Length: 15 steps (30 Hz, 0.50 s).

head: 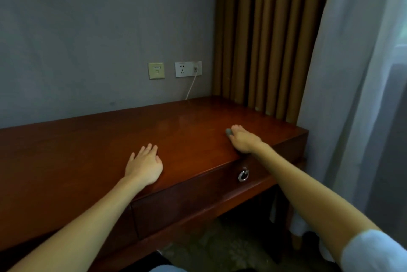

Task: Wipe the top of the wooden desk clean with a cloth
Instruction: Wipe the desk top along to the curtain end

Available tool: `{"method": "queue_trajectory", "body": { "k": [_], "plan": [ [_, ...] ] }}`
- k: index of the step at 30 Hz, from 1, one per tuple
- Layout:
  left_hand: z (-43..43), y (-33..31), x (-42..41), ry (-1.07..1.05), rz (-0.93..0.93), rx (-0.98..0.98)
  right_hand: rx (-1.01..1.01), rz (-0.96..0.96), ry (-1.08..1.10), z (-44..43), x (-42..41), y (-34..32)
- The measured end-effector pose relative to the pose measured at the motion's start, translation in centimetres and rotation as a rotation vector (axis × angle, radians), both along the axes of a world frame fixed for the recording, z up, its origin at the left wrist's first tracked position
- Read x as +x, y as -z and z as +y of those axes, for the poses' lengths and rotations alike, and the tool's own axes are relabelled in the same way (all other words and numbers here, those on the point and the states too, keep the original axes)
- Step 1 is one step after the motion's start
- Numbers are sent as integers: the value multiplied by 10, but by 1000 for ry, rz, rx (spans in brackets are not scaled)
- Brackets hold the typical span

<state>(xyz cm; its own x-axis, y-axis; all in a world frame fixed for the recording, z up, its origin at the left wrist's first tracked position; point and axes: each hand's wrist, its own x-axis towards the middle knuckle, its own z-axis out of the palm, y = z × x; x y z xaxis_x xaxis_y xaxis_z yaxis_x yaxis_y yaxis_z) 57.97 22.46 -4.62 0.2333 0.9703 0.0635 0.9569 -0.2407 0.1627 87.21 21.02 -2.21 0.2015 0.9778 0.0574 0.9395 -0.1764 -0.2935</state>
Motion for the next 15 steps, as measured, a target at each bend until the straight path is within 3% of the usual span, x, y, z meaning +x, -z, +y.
{"method": "queue_trajectory", "body": {
  "k": [5, 9, 11, 15],
  "plan": [
    [0, 0, 0, -8, -4, -7, -10, -20, -312, -9, -105, 4],
    [-1, -1, -2, 2, -15, -4, 16, -66, -491, -48, -104, 11],
    [-2, 1, -2, 13, -16, 1, 65, -49, -465, -61, -74, 17],
    [0, 2, -1, 7, 7, 13, 115, 3, -194, -64, 16, 22]
  ]
}}
